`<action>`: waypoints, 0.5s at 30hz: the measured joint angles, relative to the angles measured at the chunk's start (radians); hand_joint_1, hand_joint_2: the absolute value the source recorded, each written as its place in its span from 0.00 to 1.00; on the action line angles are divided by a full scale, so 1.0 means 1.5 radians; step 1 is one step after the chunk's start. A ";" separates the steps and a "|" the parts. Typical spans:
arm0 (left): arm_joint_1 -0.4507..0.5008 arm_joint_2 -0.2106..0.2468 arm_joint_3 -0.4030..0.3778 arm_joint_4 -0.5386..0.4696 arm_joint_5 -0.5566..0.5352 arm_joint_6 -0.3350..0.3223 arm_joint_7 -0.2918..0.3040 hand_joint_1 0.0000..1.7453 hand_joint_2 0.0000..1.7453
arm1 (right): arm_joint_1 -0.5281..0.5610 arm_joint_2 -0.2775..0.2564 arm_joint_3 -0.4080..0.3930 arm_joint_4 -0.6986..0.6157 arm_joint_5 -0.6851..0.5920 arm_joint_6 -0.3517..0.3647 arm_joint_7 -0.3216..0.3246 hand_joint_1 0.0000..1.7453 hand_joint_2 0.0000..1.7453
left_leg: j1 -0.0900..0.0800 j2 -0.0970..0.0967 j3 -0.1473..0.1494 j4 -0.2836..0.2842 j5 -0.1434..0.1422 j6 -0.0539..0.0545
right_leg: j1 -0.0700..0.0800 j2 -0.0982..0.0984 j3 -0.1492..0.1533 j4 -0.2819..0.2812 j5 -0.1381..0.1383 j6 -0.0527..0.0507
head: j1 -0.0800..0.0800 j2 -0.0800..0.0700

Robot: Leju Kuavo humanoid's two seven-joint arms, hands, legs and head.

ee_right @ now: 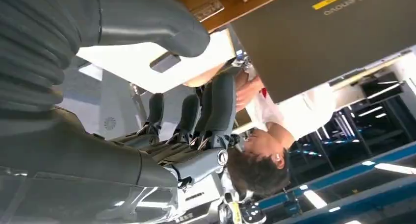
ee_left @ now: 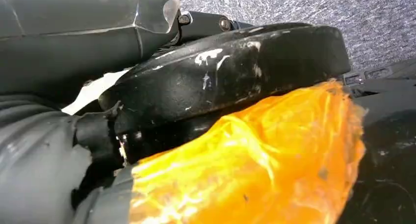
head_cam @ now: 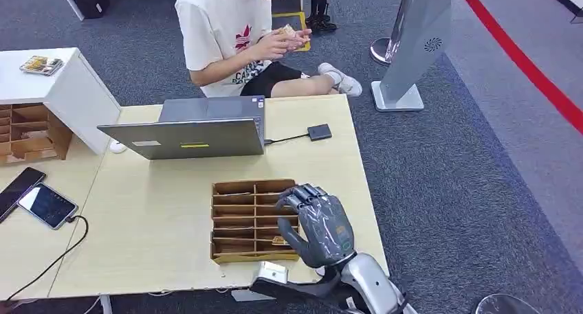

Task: Pass the card to the sensor for recognition and then transmit it.

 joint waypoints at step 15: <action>-0.003 0.000 -0.013 0.002 -0.008 -0.003 0.016 0.00 0.00 | -0.026 0.009 -0.002 0.039 0.038 0.014 0.034 0.48 1.00 | 0.000 0.000 0.000 0.000 0.000 0.000 | 0.000 0.000 0.000 0.000 0.000 0.000 | 0.000 0.000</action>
